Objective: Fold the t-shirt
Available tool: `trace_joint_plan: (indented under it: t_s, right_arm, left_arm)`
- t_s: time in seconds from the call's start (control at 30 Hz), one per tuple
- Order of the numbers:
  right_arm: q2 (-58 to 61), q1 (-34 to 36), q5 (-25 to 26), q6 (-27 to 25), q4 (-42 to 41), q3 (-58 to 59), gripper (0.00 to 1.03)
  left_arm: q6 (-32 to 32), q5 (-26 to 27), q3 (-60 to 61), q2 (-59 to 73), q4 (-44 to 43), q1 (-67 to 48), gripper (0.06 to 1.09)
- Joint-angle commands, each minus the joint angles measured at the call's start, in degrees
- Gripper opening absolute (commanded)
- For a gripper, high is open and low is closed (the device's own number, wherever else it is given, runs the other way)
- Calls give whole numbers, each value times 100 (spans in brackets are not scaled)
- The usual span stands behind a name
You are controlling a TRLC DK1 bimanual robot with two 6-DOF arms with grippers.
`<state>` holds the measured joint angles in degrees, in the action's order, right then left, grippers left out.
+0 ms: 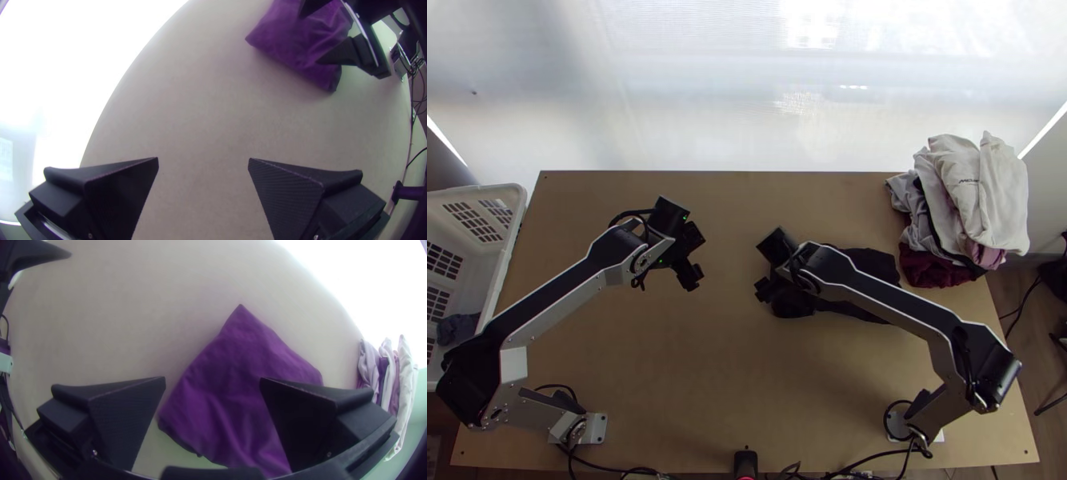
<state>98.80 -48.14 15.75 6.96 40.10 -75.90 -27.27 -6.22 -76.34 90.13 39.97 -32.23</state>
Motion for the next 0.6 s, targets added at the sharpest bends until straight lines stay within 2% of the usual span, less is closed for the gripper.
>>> trace_joint_plan:
  t_s: [0.0, 0.23, 0.57]
  right_arm:
    - [1106, -169, 121, 543, 613, -1006, 98]
    - [2090, -257, 579, 965, 1352, -2131, 98]
    - [2433, -284, 1721, 1053, 1492, -2131, 98]
  left_arm:
    - [-147, -2, 75, -48, -147, 68, 104]
    - [-235, -2, 93, -74, -191, 111, 104]
    - [-262, -2, 136, -83, -296, 147, 104]
